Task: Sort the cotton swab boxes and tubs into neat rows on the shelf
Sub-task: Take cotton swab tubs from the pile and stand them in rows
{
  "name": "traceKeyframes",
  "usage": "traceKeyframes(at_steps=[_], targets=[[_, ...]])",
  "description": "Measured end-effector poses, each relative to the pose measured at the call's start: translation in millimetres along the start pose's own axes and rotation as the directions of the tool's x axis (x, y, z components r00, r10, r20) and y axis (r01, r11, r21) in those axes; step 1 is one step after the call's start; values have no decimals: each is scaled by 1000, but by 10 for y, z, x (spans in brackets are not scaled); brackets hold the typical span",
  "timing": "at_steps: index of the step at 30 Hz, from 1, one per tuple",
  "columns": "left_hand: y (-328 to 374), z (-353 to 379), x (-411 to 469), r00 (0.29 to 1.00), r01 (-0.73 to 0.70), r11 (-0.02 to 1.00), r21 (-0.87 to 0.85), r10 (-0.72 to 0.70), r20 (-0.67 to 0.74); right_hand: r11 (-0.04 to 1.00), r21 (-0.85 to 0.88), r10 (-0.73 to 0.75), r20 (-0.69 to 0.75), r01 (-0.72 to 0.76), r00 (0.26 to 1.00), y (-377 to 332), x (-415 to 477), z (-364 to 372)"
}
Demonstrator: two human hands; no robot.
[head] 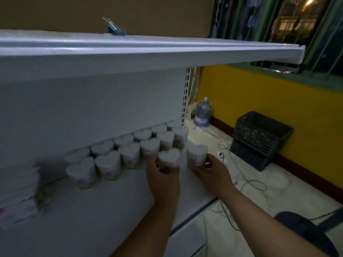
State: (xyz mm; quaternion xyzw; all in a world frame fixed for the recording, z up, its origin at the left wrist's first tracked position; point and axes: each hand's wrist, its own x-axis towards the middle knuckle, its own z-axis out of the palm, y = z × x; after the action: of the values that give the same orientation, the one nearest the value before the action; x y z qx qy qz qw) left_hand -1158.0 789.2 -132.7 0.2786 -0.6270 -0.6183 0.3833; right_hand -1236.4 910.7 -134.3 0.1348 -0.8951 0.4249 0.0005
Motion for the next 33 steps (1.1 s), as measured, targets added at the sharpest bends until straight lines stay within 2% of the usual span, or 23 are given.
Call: traceKeyframes(at_steps=[4,10,16,20,22,24,27,31,33], targets=[[-74,206,129,997,-30,1000,-9,29,-77,988,-47,-141,72,145,987,-11,345,4],[-94,385,136,993,15,998,-62,-23,-117,963,-113,-218,204,244,955,63,618,2],[-80,518,133,973,17,1000,-1,-16,-231,947,-96,-263,321,308,910,12,772,-18],[-74,634,107,940,62,994,94,-27,-340,931,-69,-326,279,357,903,61,788,6],[-91,664,94,929,57,989,140,-1,-370,923,-103,-322,321,371,891,91,819,31],[-118,672,87,928,52,985,166,14,-373,911,-115,-342,328,397,880,125,830,42],[-108,694,54,934,22,979,203,52,-353,912,-117,-356,250,394,900,149,824,9],[-20,661,25,950,-85,964,251,155,-273,937,34,-343,284,348,895,176,801,-20],[-45,602,-58,949,-66,957,283,148,-278,943,104,-332,287,315,899,204,766,-67]])
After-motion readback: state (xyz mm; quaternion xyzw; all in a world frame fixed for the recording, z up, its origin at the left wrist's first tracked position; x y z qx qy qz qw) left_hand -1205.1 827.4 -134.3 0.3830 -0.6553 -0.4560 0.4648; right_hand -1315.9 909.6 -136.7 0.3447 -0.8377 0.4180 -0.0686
